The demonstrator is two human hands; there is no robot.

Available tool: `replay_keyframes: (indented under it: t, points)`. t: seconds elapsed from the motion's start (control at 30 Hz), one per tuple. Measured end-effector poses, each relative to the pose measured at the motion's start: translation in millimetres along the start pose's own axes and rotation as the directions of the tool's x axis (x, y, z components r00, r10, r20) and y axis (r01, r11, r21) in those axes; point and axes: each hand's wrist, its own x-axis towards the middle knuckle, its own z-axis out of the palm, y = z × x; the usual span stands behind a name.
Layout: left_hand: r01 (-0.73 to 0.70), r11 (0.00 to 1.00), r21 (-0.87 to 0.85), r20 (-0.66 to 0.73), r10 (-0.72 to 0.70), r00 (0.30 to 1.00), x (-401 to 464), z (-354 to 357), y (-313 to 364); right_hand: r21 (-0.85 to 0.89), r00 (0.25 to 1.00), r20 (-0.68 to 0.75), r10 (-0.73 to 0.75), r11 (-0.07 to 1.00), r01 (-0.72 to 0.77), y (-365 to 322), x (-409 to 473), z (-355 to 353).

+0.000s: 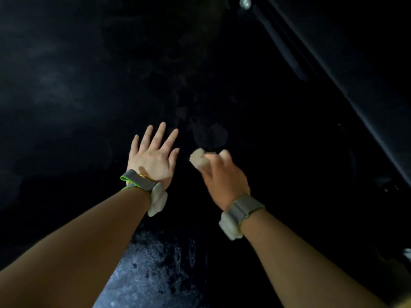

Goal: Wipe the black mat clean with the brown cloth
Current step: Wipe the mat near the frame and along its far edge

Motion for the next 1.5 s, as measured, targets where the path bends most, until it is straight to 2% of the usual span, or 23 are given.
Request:
replay_keyframes:
  t: [0.03, 0.07, 0.13, 0.17, 0.23, 0.27, 0.3, 0.33, 0.37, 0.43, 0.5, 0.57, 0.63, 0.7, 0.9, 1.07, 1.2, 1.27, 1.37, 1.43, 1.5]
  points:
    - [0.001, 1.000, 0.003, 0.003, -0.001, 1.000, 0, 0, 0, -0.024, 0.999, -0.023, -0.032, 0.999, 0.031, 11, 11, -4]
    - [0.002, 1.000, 0.003, 0.003, -0.002, 1.000, 0, 0, -1, -0.020, 0.998, -0.055, 0.021, 1.000, -0.022, 29, 20, -9]
    - [0.005, 1.000, -0.006, -0.002, -0.005, 1.000, 0, 0, -1, -0.098, 0.954, -0.167, 0.248, 0.959, -0.266, 75, 43, -19]
    - [0.008, 1.000, -0.007, -0.001, -0.008, 1.000, 0, 0, 0, -0.077, 0.886, -0.250, 0.390, 0.904, -0.420, 95, 52, -26]
    - [0.016, 1.000, -0.006, 0.018, -0.016, 1.000, 0, 0, 0, -0.003, 0.764, -0.306, 0.568, 0.802, -0.598, 96, 61, -30]
    - [0.020, 1.000, -0.011, 0.030, -0.020, 0.999, -1, -1, 2, -0.049, 0.781, -0.324, 0.533, 0.816, -0.577, 80, 63, -30]
    - [0.022, 1.000, -0.013, 0.042, -0.021, 0.999, 0, -1, 2, -0.098, 0.853, -0.345, 0.391, 0.889, -0.448, 59, 65, -22]
    - [0.023, 1.000, -0.015, 0.054, -0.022, 0.998, 1, -2, 2, -0.114, 0.925, -0.302, 0.232, 0.954, -0.276, 32, 64, -13]
    - [0.025, 1.000, -0.015, 0.064, -0.024, 0.998, 2, -3, 2, -0.181, 0.964, -0.263, 0.046, 0.979, -0.096, 9, 62, -2]
    - [0.023, 1.000, -0.009, 0.087, -0.022, 0.996, 4, -4, 1, -0.081, 0.995, -0.084, -0.047, 0.996, 0.040, -22, 60, 6]
    - [0.023, 1.000, -0.010, 0.102, -0.022, 0.995, 5, -5, 0, 0.026, 0.998, -0.023, 0.052, 0.998, -0.051, -13, 72, -3]
    - [0.026, 0.999, -0.019, 0.098, -0.024, 0.995, 1, -5, 1, 0.046, 0.969, -0.054, 0.241, 0.970, -0.239, 25, 85, -16]
    - [0.021, 1.000, -0.020, 0.096, -0.019, 0.995, -1, -6, 1, 0.057, 0.848, -0.191, 0.494, 0.868, -0.493, 64, 98, -33]
    - [0.015, 1.000, -0.020, 0.099, -0.013, 0.995, -1, -6, 1, 0.080, 0.741, -0.271, 0.615, 0.781, -0.619, 78, 101, -40]
    - [0.011, 1.000, -0.027, 0.082, -0.009, 0.997, -1, -7, 4, 0.044, 0.773, -0.263, 0.577, 0.808, -0.588, 83, 102, -37]
    - [0.014, 1.000, -0.012, 0.076, -0.013, 0.997, -1, -7, 5, -0.039, 0.842, -0.218, 0.494, 0.858, -0.513, 98, 102, -44]
    - [0.025, 0.999, 0.041, 0.047, -0.027, 0.999, -1, -5, 7, 0.056, 0.838, -0.323, 0.440, 0.893, -0.447, 100, 99, -36]
    - [0.016, 0.998, 0.056, 0.002, -0.016, 1.000, 4, -9, 8, 0.086, 0.834, -0.347, 0.429, 0.900, -0.427, 102, 98, -30]
    - [-0.030, 0.995, 0.095, -0.144, 0.044, 0.989, 42, -21, 12, 0.142, 0.826, -0.389, 0.408, 0.912, -0.385, 106, 100, -28]
    - [0.082, 0.996, 0.037, -0.195, -0.074, 0.978, 88, -25, 12, 0.156, 0.827, -0.390, 0.406, 0.914, -0.375, 110, 102, -28]
    - [0.210, 0.977, -0.029, -0.153, -0.212, 0.965, 119, -23, 5, 0.163, 0.830, -0.357, 0.428, 0.904, -0.396, 108, 101, -27]
